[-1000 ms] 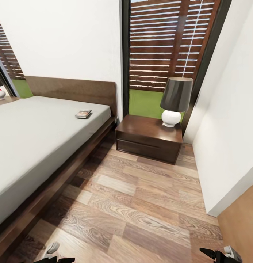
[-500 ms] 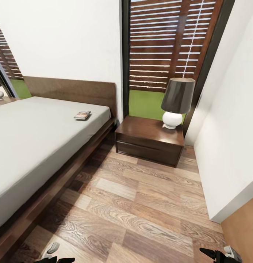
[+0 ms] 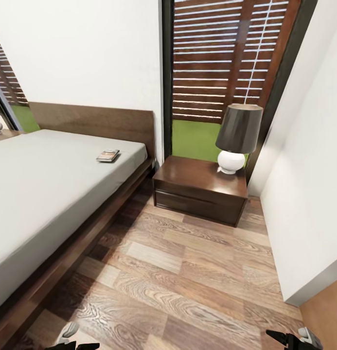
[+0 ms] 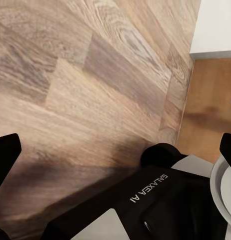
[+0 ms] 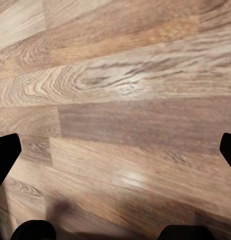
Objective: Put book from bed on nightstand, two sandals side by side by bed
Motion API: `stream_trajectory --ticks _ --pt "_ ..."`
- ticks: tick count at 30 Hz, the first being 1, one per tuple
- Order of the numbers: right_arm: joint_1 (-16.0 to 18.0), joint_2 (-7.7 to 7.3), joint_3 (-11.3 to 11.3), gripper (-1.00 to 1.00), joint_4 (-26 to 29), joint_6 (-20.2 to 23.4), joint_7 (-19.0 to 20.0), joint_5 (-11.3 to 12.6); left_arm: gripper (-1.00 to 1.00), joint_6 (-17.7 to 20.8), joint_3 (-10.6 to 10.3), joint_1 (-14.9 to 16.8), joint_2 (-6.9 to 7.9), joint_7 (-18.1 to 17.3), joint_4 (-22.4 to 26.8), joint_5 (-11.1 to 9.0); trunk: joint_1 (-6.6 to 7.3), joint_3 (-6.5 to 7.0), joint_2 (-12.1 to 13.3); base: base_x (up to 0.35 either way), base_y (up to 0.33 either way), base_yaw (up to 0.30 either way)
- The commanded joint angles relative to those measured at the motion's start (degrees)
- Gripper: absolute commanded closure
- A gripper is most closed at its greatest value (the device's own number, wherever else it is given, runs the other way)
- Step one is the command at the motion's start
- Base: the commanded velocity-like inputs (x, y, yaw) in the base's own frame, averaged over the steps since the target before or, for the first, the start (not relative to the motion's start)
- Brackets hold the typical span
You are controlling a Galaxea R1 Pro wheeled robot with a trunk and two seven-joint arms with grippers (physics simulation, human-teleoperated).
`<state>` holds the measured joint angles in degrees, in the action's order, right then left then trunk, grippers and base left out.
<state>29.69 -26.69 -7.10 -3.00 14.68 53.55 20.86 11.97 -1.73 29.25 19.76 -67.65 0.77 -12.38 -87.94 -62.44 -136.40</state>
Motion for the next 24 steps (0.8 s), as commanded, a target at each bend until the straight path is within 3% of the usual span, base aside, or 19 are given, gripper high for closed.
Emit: stream_trajectory --ticks 1,24 --pt "0.07 -0.03 -0.45 -1.0 -0.17 0.52 0.16 0.08 -1.0 0.6 -0.19 0.02 0.01 -0.17 0.02 -0.36 0.0 -0.05 -0.02 0.126 0.0 0.0" --pt "0.09 0.06 -0.45 -1.0 -0.15 0.52 0.07 0.13 -1.0 0.58 -0.2 0.02 0.01 -0.03 0.02 -0.36 0.0 -0.05 -0.02 0.131 0.0 0.0"
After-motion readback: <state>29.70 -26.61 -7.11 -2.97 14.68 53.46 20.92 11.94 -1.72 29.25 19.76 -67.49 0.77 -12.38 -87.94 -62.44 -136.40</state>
